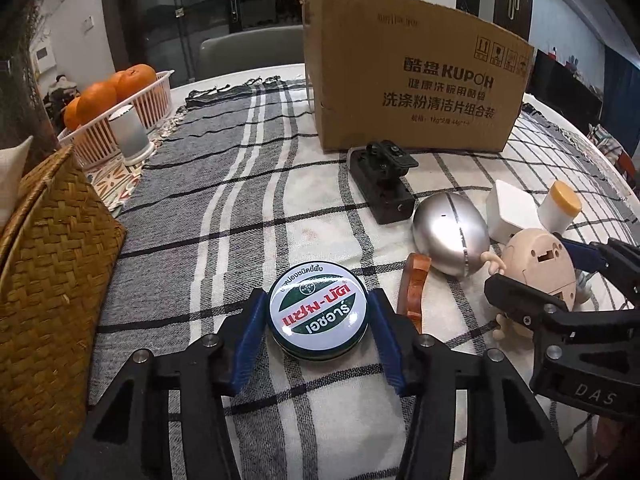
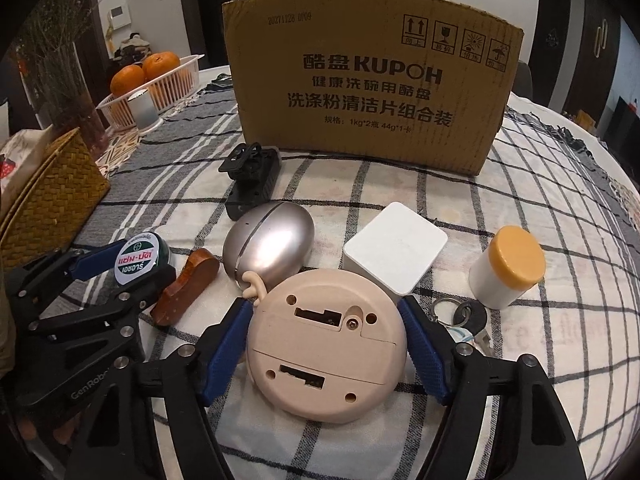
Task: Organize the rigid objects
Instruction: 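Lift and carry the beige case with the right tool while the left tool carries the tin to the box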
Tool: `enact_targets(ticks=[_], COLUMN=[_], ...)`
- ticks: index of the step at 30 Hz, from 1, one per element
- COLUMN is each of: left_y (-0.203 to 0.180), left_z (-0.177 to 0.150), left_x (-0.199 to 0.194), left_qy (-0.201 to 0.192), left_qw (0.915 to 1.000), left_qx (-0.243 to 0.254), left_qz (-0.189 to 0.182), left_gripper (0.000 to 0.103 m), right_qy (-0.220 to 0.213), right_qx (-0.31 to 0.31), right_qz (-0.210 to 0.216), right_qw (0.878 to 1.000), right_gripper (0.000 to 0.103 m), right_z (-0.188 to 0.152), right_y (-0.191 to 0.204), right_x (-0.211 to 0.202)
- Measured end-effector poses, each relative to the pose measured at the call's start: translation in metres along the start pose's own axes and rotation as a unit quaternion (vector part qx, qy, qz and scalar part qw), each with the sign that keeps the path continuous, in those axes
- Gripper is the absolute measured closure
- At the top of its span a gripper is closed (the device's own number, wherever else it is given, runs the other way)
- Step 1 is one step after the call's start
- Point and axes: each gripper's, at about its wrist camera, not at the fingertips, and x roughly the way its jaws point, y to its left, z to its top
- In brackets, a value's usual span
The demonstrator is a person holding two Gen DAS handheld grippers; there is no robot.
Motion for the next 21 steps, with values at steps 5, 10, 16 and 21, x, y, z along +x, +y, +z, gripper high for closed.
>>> enact_targets(ticks=[5,10,16,21], left_y=[0.0,0.0,-0.003,-0.007], left_z=[0.0,0.004,0.009,0.014], left_x=[-0.014,-0.029,-0.053,-0.074], left_qy=[-0.009,-0.022,-0.043,-0.063], left_qw=[0.9999,0.9996,0.9988,0.9976], left_qx=[-0.009,-0.017,-0.022,-0.026], left_qz=[0.002,0.005,0.005,0.006], left_gripper=[0.052,0.052,0.052,0.052], right_qy=[-0.001,-0.018,-0.044,-0.067], right_qx=[0.011,0.01,0.012,0.014], right_qz=[0.007,0.007,0.002,-0.004], right_qw=[1.0,1.0,0.999,0.998], right_gripper=[0.028,0.028,0.028,0.028], right_z=[-0.001,0.001,0.006,0.008], right_y=[-0.004,-0.003,-0.004,-0.006], right_x=[-0.006,-0.021,-0.042,-0.063])
